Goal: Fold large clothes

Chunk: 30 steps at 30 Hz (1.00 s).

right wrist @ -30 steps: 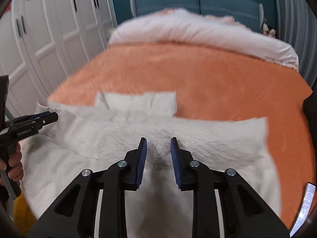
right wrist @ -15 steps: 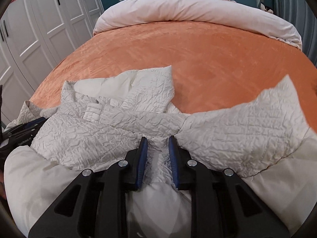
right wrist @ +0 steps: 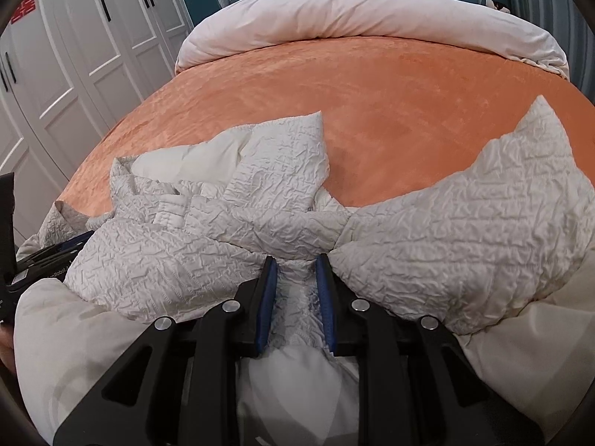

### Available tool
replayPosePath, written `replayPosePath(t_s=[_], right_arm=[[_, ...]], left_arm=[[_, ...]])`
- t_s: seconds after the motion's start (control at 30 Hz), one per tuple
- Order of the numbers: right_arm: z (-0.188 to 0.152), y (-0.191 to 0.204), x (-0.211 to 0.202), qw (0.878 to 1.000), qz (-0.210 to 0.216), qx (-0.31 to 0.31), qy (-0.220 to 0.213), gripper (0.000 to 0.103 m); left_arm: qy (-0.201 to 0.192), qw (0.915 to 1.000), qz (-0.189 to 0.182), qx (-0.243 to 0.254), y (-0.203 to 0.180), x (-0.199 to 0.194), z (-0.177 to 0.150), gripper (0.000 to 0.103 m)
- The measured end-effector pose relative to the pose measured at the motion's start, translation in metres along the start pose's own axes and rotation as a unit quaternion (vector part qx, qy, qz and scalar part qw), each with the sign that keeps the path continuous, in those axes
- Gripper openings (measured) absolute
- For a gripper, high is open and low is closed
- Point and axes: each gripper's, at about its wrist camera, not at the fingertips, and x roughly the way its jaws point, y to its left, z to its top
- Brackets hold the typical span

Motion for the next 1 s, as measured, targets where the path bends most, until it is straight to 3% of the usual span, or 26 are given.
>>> replayPosePath(t_s=[0.4, 0.53, 0.6, 0.67, 0.73, 0.83, 0.93, 1.0], right_arm=[[0.0, -0.002, -0.001, 1.0, 0.002, 0.003, -0.004, 0.02], [0.012, 0.003, -0.014, 1.0, -0.01, -0.005, 0.008, 0.022], [0.027, 0.016, -0.035, 1.0, -0.009, -0.013, -0.001, 0.025], [0.048, 0.043, -0.057, 0.999, 0.027, -0.034, -0.021, 0.029], [0.065, 0.071, -0.056, 0.997, 0.054, -0.057, -0.01, 0.037], [0.088, 0.123, -0.018, 0.991, 0.09, -0.098, 0.032, 0.04], [0.097, 0.152, 0.029, 0.988, 0.063, -0.125, 0.07, 0.041], [0.098, 0.163, 0.071, 0.984, 0.048, -0.128, 0.118, 0.042]], left_arm=[[-0.003, 1.0, -0.003, -0.005, 0.001, 0.004, -0.001, 0.048], [-0.004, 0.9996, -0.024, -0.015, 0.008, -0.01, 0.005, 0.047], [-0.025, 0.9994, -0.021, -0.015, 0.016, -0.034, 0.01, 0.049], [-0.061, 0.9979, -0.002, -0.02, 0.028, -0.061, 0.016, 0.063], [-0.081, 0.996, 0.01, -0.037, 0.043, -0.075, 0.02, 0.066], [-0.051, 0.9966, 0.021, -0.061, 0.063, -0.061, 0.02, 0.066], [-0.033, 0.9967, 0.02, -0.071, 0.071, -0.047, 0.014, 0.066], [-0.033, 0.9973, 0.038, -0.054, 0.067, -0.038, 0.008, 0.066]])
